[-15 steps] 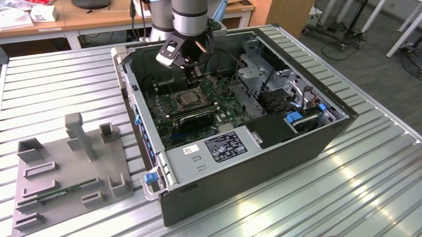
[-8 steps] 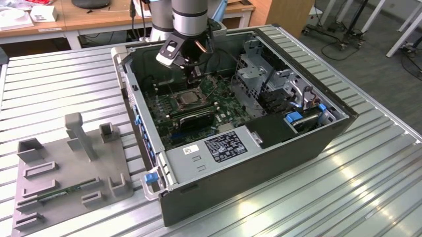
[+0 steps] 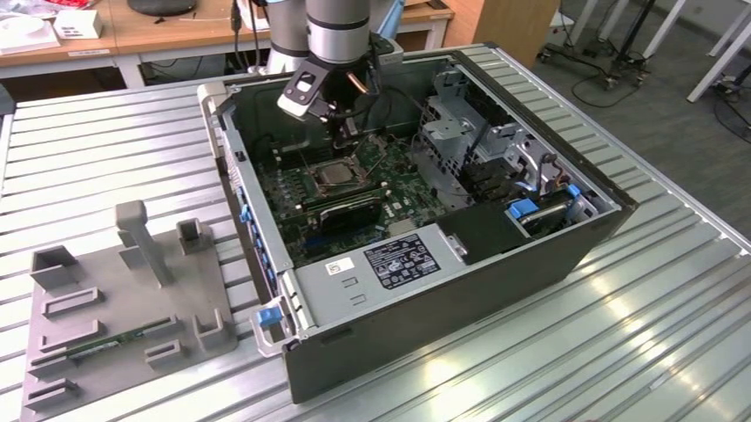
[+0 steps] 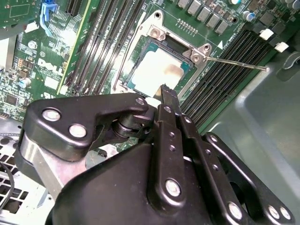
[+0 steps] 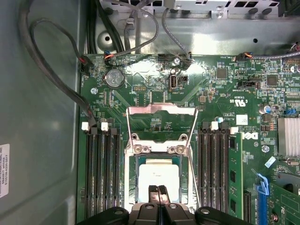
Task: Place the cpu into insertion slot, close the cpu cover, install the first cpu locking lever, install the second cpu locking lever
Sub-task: 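Close the cpu cover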
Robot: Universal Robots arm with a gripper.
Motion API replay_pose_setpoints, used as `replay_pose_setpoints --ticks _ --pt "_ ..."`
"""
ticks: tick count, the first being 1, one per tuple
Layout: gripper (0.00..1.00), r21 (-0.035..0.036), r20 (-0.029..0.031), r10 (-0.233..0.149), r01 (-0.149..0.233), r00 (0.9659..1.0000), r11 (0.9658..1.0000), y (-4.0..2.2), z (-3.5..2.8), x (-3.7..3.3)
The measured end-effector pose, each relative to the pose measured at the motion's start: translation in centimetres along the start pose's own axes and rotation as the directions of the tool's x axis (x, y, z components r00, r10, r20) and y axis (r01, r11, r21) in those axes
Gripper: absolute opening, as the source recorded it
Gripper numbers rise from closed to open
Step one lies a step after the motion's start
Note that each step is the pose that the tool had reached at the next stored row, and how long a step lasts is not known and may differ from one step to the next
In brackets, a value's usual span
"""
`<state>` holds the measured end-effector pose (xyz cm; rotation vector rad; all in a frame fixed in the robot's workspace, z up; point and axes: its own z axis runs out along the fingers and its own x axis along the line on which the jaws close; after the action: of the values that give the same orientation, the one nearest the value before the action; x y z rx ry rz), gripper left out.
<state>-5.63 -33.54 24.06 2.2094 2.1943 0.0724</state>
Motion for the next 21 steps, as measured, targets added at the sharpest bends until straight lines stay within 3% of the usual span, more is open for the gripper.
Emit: replay_pose_setpoints --ticks 6,16,21 --pt "0.11 0.0048 -0.0001 0.000 0.000 1.0000 1.0000 0.00 0.01 0.00" --pt "0.11 0.0049 0.0000 0.000 0.000 1.0000 1.0000 -0.01 0.13 -0.01" --pt "0.11 0.0048 -0.0001 0.000 0.000 1.0000 1.0000 0.05 -0.88 0.01"
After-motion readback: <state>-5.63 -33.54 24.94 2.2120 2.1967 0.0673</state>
